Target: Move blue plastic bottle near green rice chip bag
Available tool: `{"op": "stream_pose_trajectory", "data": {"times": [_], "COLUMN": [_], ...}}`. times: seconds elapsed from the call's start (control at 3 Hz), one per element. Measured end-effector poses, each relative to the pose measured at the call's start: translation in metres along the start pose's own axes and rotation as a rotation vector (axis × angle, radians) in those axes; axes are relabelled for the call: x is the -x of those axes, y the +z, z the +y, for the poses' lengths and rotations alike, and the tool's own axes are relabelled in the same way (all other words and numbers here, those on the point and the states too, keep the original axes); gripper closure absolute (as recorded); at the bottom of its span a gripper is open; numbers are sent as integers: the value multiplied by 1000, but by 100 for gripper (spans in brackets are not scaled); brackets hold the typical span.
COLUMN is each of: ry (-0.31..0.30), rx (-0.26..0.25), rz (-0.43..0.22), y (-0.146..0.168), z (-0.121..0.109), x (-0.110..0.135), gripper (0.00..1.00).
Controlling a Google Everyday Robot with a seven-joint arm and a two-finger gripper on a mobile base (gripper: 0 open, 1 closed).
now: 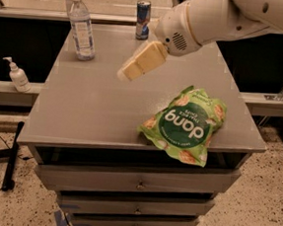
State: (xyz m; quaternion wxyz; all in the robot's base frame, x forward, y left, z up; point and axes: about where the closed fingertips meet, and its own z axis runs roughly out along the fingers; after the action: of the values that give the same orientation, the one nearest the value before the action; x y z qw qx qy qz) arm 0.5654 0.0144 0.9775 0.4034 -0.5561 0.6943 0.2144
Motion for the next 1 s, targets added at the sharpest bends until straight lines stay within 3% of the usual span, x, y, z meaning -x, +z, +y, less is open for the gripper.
{"op": "stream_pose_trajectory", "data": {"times": [0.33,0.67,1.0], "ry": [0,-11,-36], "rx": [0,-11,-48], "rz": [0,-49,-182], "y": [0,17,53], "z": [0,-10,-46], "x": [0,2,6], "gripper": [0,0,0]}}
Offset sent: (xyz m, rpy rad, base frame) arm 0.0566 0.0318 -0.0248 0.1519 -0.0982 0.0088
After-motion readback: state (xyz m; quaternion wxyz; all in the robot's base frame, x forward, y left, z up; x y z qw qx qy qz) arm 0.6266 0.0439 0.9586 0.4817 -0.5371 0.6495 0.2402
